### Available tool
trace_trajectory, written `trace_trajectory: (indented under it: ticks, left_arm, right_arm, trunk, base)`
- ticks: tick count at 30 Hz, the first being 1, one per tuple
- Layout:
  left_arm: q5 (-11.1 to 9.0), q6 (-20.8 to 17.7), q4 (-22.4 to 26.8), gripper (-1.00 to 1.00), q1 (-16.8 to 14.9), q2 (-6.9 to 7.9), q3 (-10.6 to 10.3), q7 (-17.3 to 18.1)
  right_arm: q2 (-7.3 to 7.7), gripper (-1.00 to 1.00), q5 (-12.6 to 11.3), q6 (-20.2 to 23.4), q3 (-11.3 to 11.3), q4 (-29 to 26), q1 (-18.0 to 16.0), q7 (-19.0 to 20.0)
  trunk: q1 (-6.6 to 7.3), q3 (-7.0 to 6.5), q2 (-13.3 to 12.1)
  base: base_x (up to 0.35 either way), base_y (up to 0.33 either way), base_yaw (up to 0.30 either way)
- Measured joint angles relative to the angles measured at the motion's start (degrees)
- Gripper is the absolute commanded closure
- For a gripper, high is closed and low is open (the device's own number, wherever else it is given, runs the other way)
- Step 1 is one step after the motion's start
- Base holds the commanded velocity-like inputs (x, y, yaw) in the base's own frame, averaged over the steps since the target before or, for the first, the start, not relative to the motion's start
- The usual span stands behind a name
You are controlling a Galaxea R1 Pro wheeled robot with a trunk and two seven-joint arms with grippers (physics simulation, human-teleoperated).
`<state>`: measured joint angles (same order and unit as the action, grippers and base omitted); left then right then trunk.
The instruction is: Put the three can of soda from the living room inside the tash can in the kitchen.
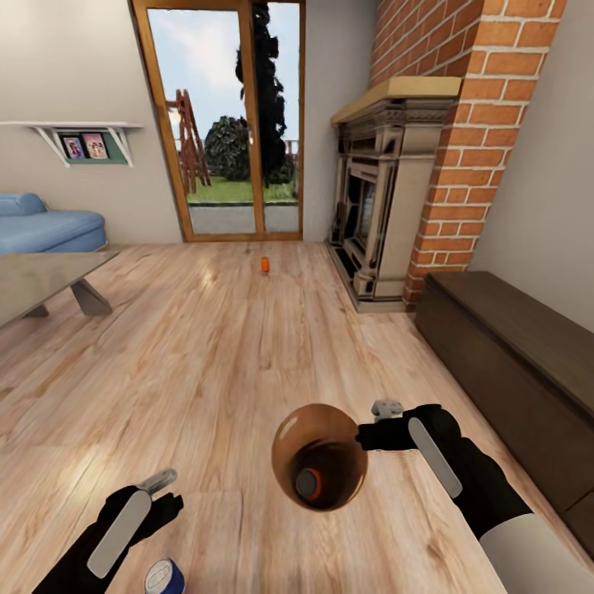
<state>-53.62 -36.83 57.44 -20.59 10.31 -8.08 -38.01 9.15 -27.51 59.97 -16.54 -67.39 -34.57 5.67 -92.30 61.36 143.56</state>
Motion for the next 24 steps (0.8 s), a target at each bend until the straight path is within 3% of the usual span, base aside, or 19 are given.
trace_trajectory:
  ticks: [5,10,13,16,21,24]
  left_arm:
    - [0.6,1.3,-4.1,-1.00,-0.1,0.80,-0.3,4.7]
    - [1.0,2.1,-5.4,-1.00,0.5,0.92,-0.5,5.8]
    - [3.4,2.3,-5.8,-1.00,0.6,0.82,-0.4,6.0]
    - [4.2,2.4,-7.5,-1.00,0.6,0.84,-0.2,8.2]
    - [4.6,2.1,-9.4,-1.00,-0.2,0.48,-0.1,11.2]
    - [4.4,1.6,-9.6,-1.00,-0.7,0.37,0.0,11.9]
  right_arm:
    - [-0.07,1.00,0.4,0.0,-0.1,0.0,0.0,0.0]
    - [-0.22,1.00,0.2,0.0,-0.4,0.0,0.0,0.0]
    - [-0.37,1.00,0.7,0.0,-0.4,0.0,0.0,-0.1]
    - [-0.34,1.00,0.2,0.0,-0.5,0.0,0.0,0.0]
    - [0.01,1.00,0.4,0.0,-0.4,-0.7,0.0,-0.1]
    - [0.27,1.00,0.2,0.0,-0.2,-1.4,0.1,0.0]
  trunk:
    - [0.00,0.00,0.0]
    - [0.00,0.00,0.0]
    - [0.00,0.00,0.0]
    - [0.00,0.00,0.0]
    - [0.00,0.00,0.0]
    - [-0.08,0.65,0.0]
  base:
    - [0.058,0.000,0.000]
    - [-0.054,0.000,0.000]
    - [-0.259,0.000,0.000]
    - [-0.233,0.000,0.000]
    - [-0.050,0.000,0.000]
    - [-0.009,0.000,0.000]
